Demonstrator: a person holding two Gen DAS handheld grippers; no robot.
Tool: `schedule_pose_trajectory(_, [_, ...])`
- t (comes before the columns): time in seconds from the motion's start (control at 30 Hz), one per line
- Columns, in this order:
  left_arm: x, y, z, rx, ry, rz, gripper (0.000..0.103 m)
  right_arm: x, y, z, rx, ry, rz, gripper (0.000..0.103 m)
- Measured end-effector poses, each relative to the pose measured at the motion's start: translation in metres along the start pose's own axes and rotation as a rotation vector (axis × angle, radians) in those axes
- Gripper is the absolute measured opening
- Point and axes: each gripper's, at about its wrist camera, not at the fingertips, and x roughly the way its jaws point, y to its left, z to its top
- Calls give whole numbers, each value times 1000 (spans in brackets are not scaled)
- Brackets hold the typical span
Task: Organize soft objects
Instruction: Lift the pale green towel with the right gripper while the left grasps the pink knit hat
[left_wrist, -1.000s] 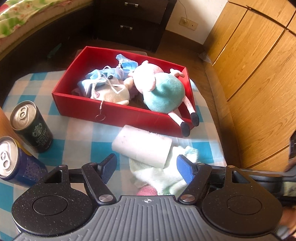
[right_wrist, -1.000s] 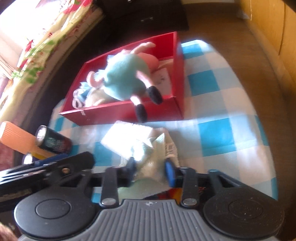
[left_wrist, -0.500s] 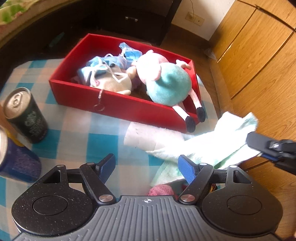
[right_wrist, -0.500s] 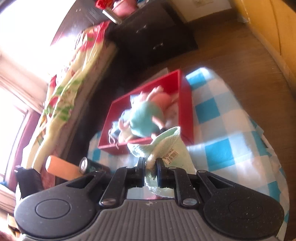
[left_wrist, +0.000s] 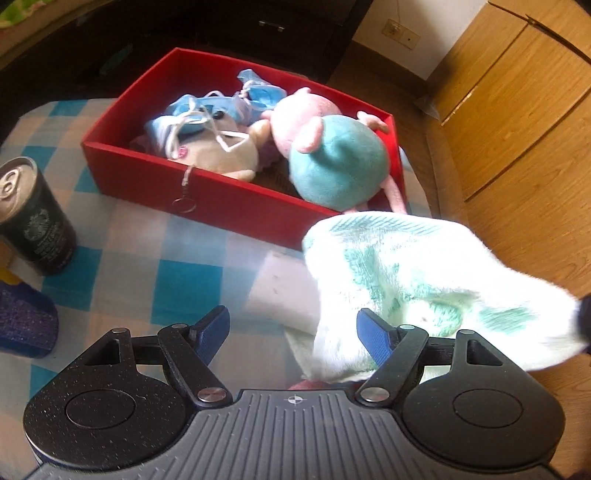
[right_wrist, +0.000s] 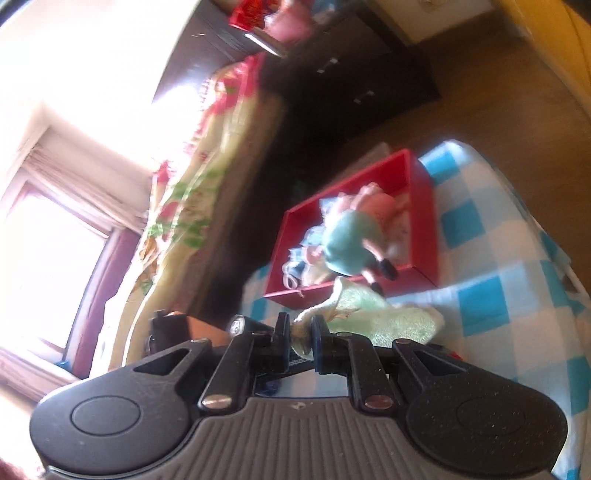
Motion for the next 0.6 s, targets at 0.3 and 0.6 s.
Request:
schedule_pose_trajectory(0.3, [-12,16,-2,-32,-7,-6,76,88,-21,-34,-238,196,-426,34])
schedule_pose_trajectory(0.6, [-14,22,-6,-27,3,-15,77,131,-2,-29,-309,197,-428,12])
